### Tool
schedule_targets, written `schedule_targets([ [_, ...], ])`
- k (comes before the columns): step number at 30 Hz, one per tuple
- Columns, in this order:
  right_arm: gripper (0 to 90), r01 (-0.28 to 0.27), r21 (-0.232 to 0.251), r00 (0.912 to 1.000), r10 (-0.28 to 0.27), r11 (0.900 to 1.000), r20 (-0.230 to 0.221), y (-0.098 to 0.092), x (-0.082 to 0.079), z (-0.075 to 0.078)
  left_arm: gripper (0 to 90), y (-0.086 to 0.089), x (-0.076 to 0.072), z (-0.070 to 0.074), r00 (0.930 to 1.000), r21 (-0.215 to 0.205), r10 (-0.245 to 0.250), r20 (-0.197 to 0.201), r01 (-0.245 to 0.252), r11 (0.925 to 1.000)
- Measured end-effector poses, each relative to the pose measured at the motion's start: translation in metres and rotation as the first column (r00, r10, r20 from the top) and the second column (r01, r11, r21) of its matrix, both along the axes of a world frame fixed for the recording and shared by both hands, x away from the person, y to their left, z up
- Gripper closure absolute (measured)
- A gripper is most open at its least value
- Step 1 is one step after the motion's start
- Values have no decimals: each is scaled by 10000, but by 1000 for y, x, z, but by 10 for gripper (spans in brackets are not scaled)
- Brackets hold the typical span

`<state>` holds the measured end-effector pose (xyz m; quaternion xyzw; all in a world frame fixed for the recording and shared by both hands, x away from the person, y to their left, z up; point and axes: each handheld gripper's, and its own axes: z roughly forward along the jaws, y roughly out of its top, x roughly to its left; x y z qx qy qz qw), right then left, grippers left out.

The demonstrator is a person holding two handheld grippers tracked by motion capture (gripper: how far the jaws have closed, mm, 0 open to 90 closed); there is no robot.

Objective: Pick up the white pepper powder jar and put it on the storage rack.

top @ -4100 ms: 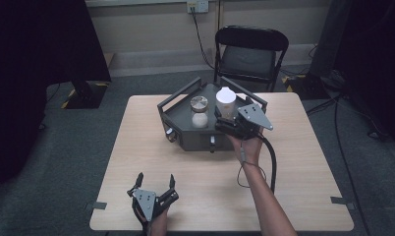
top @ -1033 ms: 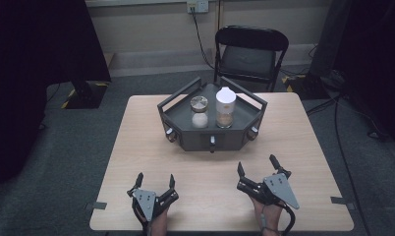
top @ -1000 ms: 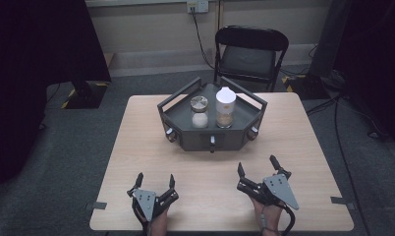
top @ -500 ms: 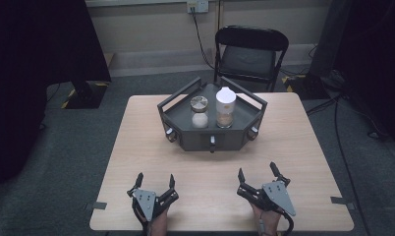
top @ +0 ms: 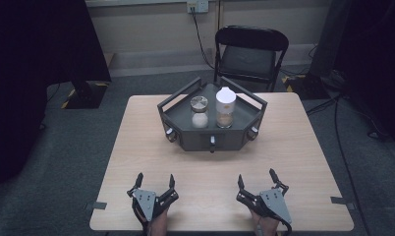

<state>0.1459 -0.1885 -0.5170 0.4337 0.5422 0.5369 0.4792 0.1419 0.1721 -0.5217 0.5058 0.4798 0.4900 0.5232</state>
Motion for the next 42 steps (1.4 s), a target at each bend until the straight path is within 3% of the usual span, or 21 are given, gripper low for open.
schedule_targets([
  [3, 0, 13, -190, 10000, -12, 9998, 54, 0, -1, -2, 0, 0, 0, 0, 10000, 1, -2, 1, 2, 10000],
  [15, 0, 72, 309, 10000, -70, 9995, -61, -2, 0, -2, 0, 0, 0, 0, 10000, 7, -2, 2, 2, 10000],
  [42, 0, 29, 359, 10000, -26, 9994, -89, -3, 0, -2, 0, -1, 0, 0, 10000, 5, 46, 4, -46, 10000],
])
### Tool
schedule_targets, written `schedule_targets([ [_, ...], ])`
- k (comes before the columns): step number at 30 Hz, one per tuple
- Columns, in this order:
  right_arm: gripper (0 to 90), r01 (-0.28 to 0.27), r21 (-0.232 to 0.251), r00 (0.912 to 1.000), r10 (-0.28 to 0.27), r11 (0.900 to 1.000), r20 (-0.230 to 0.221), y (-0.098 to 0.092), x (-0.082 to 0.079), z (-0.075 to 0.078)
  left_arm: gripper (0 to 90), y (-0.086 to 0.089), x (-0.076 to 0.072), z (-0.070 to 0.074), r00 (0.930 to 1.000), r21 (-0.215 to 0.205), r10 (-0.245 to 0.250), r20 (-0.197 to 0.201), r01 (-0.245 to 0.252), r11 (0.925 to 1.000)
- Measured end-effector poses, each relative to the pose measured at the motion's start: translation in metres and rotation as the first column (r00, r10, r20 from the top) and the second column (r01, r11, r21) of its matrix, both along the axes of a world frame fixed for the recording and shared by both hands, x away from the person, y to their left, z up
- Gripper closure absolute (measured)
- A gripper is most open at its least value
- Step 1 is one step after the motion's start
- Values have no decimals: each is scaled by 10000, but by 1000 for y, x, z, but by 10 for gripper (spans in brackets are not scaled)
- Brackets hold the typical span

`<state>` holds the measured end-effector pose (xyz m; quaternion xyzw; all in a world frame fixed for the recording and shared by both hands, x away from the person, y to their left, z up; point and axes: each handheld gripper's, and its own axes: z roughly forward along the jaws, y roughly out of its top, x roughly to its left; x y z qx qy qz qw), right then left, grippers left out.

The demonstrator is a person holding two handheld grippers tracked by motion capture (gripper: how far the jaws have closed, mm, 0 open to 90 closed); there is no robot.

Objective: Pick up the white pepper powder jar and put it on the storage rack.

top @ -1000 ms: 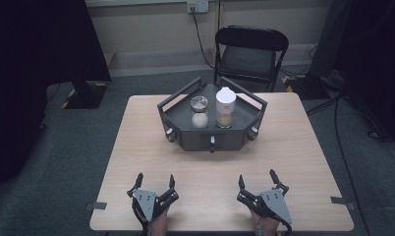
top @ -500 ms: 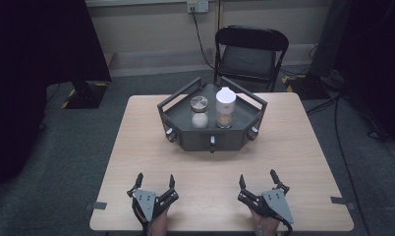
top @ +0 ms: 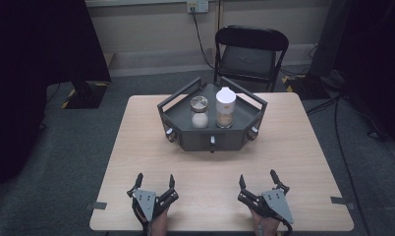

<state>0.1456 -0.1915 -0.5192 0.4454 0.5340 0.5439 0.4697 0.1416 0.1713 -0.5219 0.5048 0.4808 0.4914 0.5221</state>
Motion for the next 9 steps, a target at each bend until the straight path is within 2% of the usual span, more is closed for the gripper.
schedule_targets([
  [9, 0, -12, 4, 10000, 12, 10000, 1, 0, 0, 0, 0, 0, 0, 0, 10000, 4, 23, -6, -23, 10000],
])
